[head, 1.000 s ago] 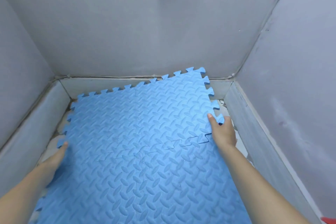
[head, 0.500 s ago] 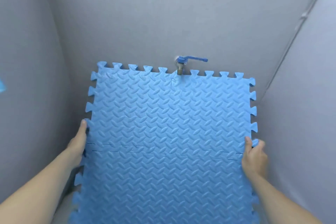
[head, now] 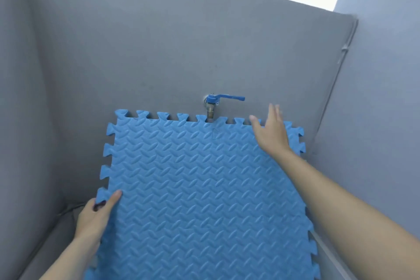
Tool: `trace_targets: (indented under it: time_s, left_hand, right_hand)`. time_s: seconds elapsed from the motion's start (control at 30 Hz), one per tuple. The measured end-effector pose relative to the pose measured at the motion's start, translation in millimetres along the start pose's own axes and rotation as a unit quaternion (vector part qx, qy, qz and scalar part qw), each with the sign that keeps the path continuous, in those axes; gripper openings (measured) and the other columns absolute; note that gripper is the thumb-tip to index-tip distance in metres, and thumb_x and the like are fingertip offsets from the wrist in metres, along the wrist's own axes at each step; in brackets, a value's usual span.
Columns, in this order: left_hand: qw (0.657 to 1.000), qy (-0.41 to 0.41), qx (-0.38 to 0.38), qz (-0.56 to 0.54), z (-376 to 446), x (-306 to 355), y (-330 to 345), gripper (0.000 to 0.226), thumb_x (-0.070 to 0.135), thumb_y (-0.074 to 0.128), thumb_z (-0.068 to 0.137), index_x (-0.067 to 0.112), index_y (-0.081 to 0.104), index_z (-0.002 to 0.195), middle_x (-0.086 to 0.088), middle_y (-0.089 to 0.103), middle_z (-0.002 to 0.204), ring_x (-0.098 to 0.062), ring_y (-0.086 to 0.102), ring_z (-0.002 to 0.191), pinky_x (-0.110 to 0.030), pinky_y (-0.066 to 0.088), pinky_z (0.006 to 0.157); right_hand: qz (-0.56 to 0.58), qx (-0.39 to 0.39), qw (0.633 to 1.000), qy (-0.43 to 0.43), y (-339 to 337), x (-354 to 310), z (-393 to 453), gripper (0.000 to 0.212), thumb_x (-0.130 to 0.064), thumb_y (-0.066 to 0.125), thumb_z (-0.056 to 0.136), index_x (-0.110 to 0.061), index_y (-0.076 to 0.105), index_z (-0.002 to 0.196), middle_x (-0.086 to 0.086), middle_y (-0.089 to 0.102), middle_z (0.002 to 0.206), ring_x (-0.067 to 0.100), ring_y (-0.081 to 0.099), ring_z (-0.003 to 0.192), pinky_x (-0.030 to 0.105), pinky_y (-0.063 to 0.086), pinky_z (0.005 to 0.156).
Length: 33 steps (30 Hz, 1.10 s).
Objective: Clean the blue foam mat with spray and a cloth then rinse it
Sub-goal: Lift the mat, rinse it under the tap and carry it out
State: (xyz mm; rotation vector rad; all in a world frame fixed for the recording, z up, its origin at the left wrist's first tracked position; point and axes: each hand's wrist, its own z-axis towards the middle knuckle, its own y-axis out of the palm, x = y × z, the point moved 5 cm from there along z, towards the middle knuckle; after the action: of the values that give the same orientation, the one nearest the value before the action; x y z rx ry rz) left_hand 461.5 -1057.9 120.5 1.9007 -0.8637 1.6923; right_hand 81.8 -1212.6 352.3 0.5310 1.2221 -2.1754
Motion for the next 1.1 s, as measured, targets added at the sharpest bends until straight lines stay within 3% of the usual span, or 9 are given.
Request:
trace_targets:
  time_s: [0.07,0.13,0.2,0.3,0.53,0.67,0.8,0.93,1.1]
  left_hand:
    - [1.000,0.019,-0.009,-0.016,-5.7,9.9,0.8,0.040,0.040,0.072,0.082,0.010,0.057,0.103,0.000,0.060,0.092,-0.019,0.056,0.080,-0.038,0.043,0.077]
    - [0.999,0.031,-0.010,-0.016,-9.0,18.5,-0.2,0.035,0.035,0.072,0.084,0.015,0.057,0.107,0.005,0.059,0.088,-0.011,0.054,0.075,-0.036,0.044,0.073]
    - [1.000,0.020,-0.016,-0.011,-6.4,21.2,-1.0,0.040,0.038,0.074,0.081,0.015,0.057,0.109,0.000,0.064,0.098,-0.017,0.061,0.083,-0.037,0.050,0.075]
    - [0.998,0.013,-0.032,0.044,4.1,20.6,-7.6,0.062,0.057,0.077,0.068,0.015,0.060,0.111,-0.003,0.068,0.106,-0.024,0.066,0.092,-0.046,0.054,0.086]
    - [0.994,0.016,-0.058,0.086,2.8,31.7,2.2,0.099,0.071,0.085,0.042,0.016,0.055,0.119,0.005,0.067,0.111,-0.017,0.066,0.097,-0.038,0.054,0.087]
    - [0.996,0.018,-0.059,0.064,-4.6,27.2,12.9,0.075,0.054,0.086,0.058,0.014,0.056,0.114,0.000,0.067,0.105,-0.018,0.065,0.092,-0.033,0.052,0.076]
    - [0.996,0.021,-0.077,0.030,-12.2,21.6,25.6,0.069,0.055,0.085,0.059,0.012,0.060,0.107,-0.005,0.070,0.102,-0.022,0.068,0.088,-0.038,0.054,0.079]
    - [0.995,0.003,-0.096,-0.009,-24.1,12.5,47.5,0.063,0.053,0.081,0.067,0.007,0.055,0.101,-0.009,0.072,0.096,-0.026,0.067,0.082,-0.041,0.054,0.076]
    - [0.996,-0.012,-0.089,-0.026,-18.6,3.2,50.2,0.054,0.059,0.073,0.073,0.011,0.054,0.089,-0.004,0.057,0.075,-0.021,0.049,0.066,-0.033,0.036,0.061]
  right_hand:
    - [-0.029,-0.048,0.994,-0.093,14.1,-54.5,16.7,0.071,-0.047,0.040,0.100,-0.010,0.014,0.154,0.006,0.012,0.163,0.022,0.009,0.150,0.041,0.008,0.119]
    - [-0.055,-0.065,0.992,-0.093,26.8,-77.5,22.3,0.061,-0.049,0.039,0.100,-0.010,0.033,0.146,0.013,0.032,0.152,0.031,0.029,0.140,0.043,0.018,0.116]
    - [-0.085,-0.033,0.993,-0.081,31.1,-79.9,21.5,0.048,-0.047,0.039,0.100,-0.011,0.047,0.131,0.015,0.045,0.135,0.035,0.043,0.122,0.044,0.029,0.109]
    - [-0.136,0.013,0.986,-0.100,28.5,-77.3,16.5,0.043,-0.044,0.037,0.101,-0.009,0.050,0.122,0.018,0.050,0.125,0.037,0.045,0.116,0.044,0.032,0.103]
    - [-0.168,0.041,0.980,-0.096,25.6,-83.9,12.7,0.037,-0.032,0.032,0.104,-0.003,0.045,0.124,0.021,0.046,0.131,0.039,0.044,0.121,0.046,0.035,0.099]
    - [-0.119,-0.011,0.990,-0.080,27.0,-77.2,14.2,0.044,-0.037,0.033,0.103,-0.006,0.040,0.134,0.018,0.040,0.140,0.037,0.036,0.130,0.046,0.032,0.103]
    - [0.028,-0.009,0.993,-0.113,36.9,-50.5,-19.0,0.065,-0.039,0.036,0.102,-0.019,0.006,0.156,0.003,0.013,0.163,0.027,0.006,0.150,0.040,0.010,0.119]
    - [0.067,-0.008,0.998,0.007,67.8,44.9,-79.2,0.068,-0.042,0.037,0.102,-0.017,0.005,0.156,-0.002,0.002,0.164,0.019,-0.004,0.150,0.035,0.004,0.120]
    - [-0.023,0.041,0.969,0.241,82.7,163.4,-90.2,0.064,-0.037,0.034,0.103,-0.006,0.012,0.154,0.011,0.005,0.164,0.028,0.004,0.150,0.049,0.007,0.118]
